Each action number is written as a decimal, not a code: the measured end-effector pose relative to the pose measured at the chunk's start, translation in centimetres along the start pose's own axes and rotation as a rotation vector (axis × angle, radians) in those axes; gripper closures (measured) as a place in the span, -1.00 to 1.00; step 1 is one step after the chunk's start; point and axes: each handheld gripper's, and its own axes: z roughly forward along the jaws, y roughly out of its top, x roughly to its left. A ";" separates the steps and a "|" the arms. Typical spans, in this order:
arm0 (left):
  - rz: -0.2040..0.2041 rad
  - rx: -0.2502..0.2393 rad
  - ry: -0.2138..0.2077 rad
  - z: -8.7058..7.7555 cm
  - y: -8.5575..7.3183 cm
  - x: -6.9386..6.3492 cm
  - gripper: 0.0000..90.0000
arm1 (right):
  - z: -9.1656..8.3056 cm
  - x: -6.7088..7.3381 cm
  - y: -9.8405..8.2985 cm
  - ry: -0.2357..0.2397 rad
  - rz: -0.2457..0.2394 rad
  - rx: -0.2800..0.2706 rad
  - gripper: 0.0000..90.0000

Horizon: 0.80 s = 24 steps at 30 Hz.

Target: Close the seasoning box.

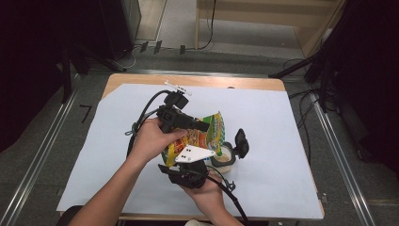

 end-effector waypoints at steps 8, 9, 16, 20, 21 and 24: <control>0.003 0.002 -0.002 0.1 0.0 -0.1 0.76 | -0.1 0.0 -0.1 -0.002 -0.003 0.001 0.57; 0.005 0.003 -0.003 0.1 0.0 -0.1 0.76 | -0.1 0.0 -0.1 -0.003 -0.002 0.000 0.57; 0.009 0.007 -0.006 0.3 0.1 -0.3 0.76 | -0.2 0.0 -0.1 -0.009 0.001 -0.005 0.57; 0.020 0.012 -0.010 0.5 0.3 -0.5 0.76 | -0.4 0.0 -0.2 -0.014 0.010 -0.008 0.58; 0.020 0.013 -0.011 0.5 0.3 -0.5 0.76 | -0.4 0.0 -0.2 -0.016 0.011 -0.008 0.58; 0.028 0.017 -0.013 0.7 0.4 -0.7 0.75 | -0.5 -0.1 -0.3 -0.019 0.012 -0.011 0.58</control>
